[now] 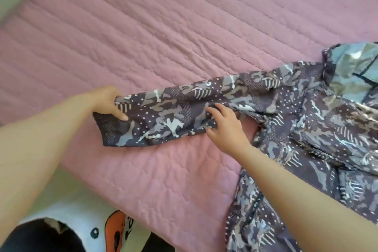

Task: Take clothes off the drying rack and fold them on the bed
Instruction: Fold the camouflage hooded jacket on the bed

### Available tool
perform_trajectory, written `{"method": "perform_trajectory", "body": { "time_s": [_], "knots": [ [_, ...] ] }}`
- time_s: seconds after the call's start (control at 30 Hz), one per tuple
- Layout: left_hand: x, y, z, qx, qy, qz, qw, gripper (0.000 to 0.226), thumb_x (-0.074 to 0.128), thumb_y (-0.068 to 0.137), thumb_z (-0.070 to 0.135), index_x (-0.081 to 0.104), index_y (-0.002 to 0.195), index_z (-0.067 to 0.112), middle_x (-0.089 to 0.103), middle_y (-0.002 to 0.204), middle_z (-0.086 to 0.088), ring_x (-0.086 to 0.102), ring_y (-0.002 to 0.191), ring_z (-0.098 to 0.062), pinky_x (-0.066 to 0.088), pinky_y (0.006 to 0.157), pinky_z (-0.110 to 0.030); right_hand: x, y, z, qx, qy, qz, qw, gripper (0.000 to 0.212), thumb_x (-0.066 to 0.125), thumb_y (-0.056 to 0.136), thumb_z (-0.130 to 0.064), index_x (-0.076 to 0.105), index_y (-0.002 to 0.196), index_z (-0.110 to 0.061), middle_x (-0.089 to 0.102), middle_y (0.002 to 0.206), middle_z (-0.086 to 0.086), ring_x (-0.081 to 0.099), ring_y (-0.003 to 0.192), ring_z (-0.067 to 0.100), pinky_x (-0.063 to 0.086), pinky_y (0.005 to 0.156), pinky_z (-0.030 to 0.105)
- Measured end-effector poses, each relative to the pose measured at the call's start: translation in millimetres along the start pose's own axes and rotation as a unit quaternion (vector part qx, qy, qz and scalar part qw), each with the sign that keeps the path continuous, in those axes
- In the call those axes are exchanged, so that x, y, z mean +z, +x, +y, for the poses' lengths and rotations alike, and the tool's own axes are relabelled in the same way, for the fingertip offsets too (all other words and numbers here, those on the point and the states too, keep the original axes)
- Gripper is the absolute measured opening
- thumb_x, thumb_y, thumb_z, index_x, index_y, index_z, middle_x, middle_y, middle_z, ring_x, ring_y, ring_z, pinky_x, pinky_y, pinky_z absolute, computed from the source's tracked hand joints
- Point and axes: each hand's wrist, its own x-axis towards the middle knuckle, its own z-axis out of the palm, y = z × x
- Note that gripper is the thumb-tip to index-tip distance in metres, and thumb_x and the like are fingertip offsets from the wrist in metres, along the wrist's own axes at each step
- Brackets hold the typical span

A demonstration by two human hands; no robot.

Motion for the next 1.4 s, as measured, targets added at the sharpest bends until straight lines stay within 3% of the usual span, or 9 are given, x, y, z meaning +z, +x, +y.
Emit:
{"method": "perform_trajectory", "body": {
  "time_s": [0.2,0.37,0.57,0.7,0.8,0.93,1.03,1.2,1.4],
  "knots": [
    [-59,43,-42,-0.014,-0.385,0.191,0.903,0.034,0.08,0.077,0.033,0.069,0.097,0.007,0.066,0.093,-0.01,0.061,0.084,-0.02,0.048,0.077,-0.032,2,54,-55,0.017,0.034,0.05,0.998,0.05,0.04,0.098,-0.048,0.032,0.146,-0.039,0.02,0.159,-0.009,0.011,0.147,0.012,0.0,0.116,0.047],
    [-58,71,-27,-0.053,-0.593,0.181,0.783,0.02,0.065,0.092,0.029,0.056,0.106,0.017,0.064,0.1,-0.005,0.059,0.071,-0.011,0.052,0.057,-0.024,18,80,-82,-0.005,0.029,-0.006,1.0,0.074,0.051,0.091,-0.057,0.01,0.151,-0.044,0.002,0.162,-0.01,-0.001,0.149,0.017,0.0,0.118,0.048],
    [-9,82,-33,-0.035,-0.476,0.145,0.867,0.025,0.076,0.082,0.026,0.068,0.104,0.016,0.068,0.101,-0.003,0.063,0.087,-0.017,0.047,0.076,-0.025,50,90,-102,-0.02,-0.058,-0.064,0.996,0.096,0.064,0.084,-0.037,-0.005,0.15,-0.044,-0.014,0.161,-0.007,-0.013,0.149,0.022,-0.001,0.118,0.052],
    [-16,66,-25,-0.003,-0.551,0.113,0.827,0.017,0.068,0.089,0.018,0.062,0.105,0.016,0.068,0.092,0.0,0.062,0.07,-0.011,0.05,0.05,-0.02,59,96,-121,-0.014,-0.001,-0.029,0.999,0.106,0.069,0.08,-0.034,-0.01,0.148,-0.048,-0.013,0.161,-0.01,-0.01,0.149,0.023,0.003,0.116,0.062],
    [-22,44,-5,0.046,-0.561,0.16,0.811,0.014,0.067,0.089,0.019,0.062,0.103,0.018,0.068,0.088,0.006,0.064,0.072,-0.008,0.05,0.057,-0.02,60,96,-138,-0.003,0.099,-0.037,0.994,0.11,0.075,0.076,-0.041,-0.01,0.146,-0.051,-0.006,0.161,-0.014,-0.003,0.149,0.022,0.007,0.111,0.065],
    [-19,7,45,0.135,-0.56,0.157,0.803,0.019,0.066,0.089,0.014,0.06,0.106,0.019,0.071,0.098,0.004,0.068,0.086,-0.006,0.054,0.078,-0.022,50,94,-146,-0.018,0.27,0.057,0.961,0.071,0.054,0.082,-0.018,0.03,0.146,-0.036,0.039,0.149,-0.004,0.035,0.138,0.017,0.036,0.107,0.049],
    [-14,-20,104,0.196,-0.562,0.13,0.793,0.019,0.065,0.09,0.012,0.059,0.106,0.019,0.07,0.102,-0.001,0.067,0.095,-0.013,0.053,0.09,-0.033,11,78,-129,0.037,0.334,0.137,0.932,0.032,0.043,0.083,0.003,0.059,0.103,-0.015,0.063,0.101,0.001,0.06,0.097,0.022,0.043,0.073,0.021],
    [8,-62,195,0.292,-0.557,0.102,0.771,0.008,0.065,0.09,0.015,0.064,0.098,0.011,0.066,0.086,0.004,0.06,0.078,0.001,0.047,0.074,-0.016,-59,38,-50,0.115,0.377,0.223,0.892,0.022,0.043,0.099,-0.02,0.063,0.102,-0.012,0.069,0.099,0.005,0.065,0.091,0.022,0.053,0.082,0.043],
    [81,-79,272,0.25,-0.338,0.193,0.887,0.038,0.074,0.08,0.022,0.06,0.115,0.028,0.043,0.118,0.001,0.039,0.117,-0.018,0.026,0.104,-0.024,-143,-50,87,0.212,0.656,0.247,0.681,0.04,0.047,0.101,-0.029,0.042,0.135,-0.008,0.05,0.139,0.009,0.073,0.066,0.018,0.059,0.075,0.044]
  ]
}}
